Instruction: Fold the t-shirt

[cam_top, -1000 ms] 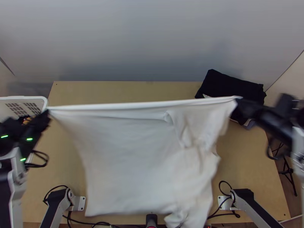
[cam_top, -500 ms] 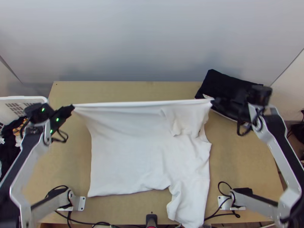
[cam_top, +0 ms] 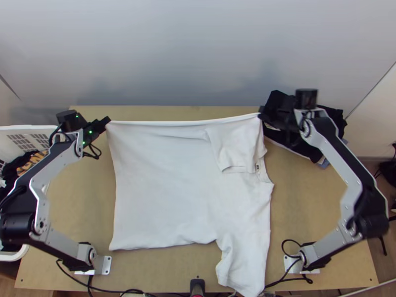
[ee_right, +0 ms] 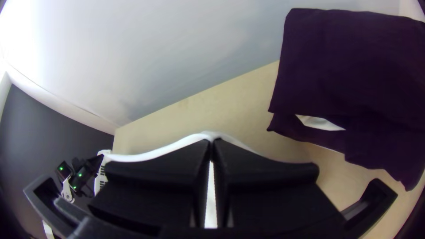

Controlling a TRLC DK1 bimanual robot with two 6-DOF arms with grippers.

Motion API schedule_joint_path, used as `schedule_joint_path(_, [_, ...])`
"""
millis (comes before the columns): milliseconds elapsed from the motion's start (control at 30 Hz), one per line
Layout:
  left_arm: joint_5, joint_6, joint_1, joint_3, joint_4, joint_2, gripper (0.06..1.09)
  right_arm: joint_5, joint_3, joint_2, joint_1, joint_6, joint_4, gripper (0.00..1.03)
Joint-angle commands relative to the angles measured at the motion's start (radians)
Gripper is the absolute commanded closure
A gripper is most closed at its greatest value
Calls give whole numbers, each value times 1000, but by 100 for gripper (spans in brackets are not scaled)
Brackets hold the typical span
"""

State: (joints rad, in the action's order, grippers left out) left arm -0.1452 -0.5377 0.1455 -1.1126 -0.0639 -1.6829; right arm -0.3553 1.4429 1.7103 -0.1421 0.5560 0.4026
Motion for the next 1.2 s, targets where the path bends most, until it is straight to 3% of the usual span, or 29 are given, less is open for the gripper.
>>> schedule_joint_path(0, [4,18,-15,-69,-16,-115,105,21,91,184,-34,36,-19,100])
schedule_joint_path(367, [30,42,-29,-237,110,-288,105,72,295,361,-45,48,142,100])
schedule_joint_path(700, [24,58,-26,-406,394,-357,105,108,415,370,-42,50,364,100])
schedule_joint_path(900, [-57,70,-3,-486,599,-340,105,110,456,354,-36,82,501,100])
schedule_joint_path(1167, [-186,99,20,-451,667,-270,105,108,455,353,-60,78,614,100])
